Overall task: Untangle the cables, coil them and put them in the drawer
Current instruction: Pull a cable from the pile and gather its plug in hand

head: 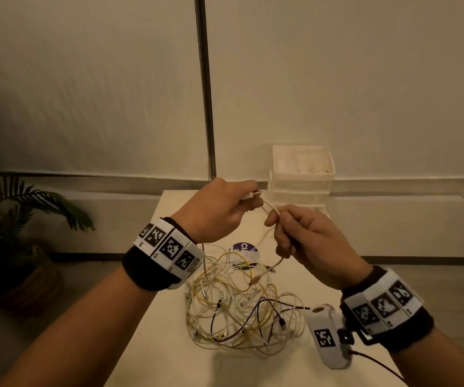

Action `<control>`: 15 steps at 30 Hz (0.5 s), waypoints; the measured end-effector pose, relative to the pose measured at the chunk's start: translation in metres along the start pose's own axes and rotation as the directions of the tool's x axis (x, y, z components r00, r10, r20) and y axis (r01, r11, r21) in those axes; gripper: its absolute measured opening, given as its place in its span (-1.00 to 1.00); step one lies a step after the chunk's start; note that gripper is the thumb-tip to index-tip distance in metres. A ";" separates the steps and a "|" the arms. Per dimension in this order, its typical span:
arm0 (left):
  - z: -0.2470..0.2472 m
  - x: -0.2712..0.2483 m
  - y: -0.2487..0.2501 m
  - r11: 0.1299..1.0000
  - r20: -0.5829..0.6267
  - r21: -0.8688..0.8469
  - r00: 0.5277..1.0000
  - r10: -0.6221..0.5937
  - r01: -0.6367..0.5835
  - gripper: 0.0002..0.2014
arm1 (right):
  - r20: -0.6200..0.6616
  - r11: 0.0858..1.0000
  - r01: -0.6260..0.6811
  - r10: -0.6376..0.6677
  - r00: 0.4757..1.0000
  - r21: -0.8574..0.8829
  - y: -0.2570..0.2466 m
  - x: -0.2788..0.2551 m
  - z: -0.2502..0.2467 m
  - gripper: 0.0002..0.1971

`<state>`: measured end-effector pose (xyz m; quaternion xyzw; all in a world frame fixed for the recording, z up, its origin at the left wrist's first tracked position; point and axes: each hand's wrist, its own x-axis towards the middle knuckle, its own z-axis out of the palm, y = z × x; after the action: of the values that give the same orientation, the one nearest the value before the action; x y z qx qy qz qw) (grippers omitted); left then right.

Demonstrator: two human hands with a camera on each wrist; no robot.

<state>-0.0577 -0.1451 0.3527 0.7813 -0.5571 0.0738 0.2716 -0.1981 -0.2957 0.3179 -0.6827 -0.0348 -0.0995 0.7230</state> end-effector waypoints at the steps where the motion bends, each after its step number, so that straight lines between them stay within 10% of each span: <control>1: -0.003 -0.002 0.002 1.000 -0.014 0.000 1.000 0.021 -0.021 -0.85 | 0.023 0.999 -0.011 0.012 1.000 -0.041 -0.001 -0.006 -0.001 -0.70; 15: -0.012 -0.041 0.020 0.972 -0.086 -0.141 0.981 0.176 -0.187 -0.93 | -0.171 0.971 -0.181 0.154 0.973 -0.156 0.035 -0.124 0.005 -0.39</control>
<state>-0.0884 -0.1097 0.3520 0.7015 -0.6200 0.0851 0.3410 -0.3124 -0.2769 0.2606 -0.7325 0.0891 -0.0942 0.6683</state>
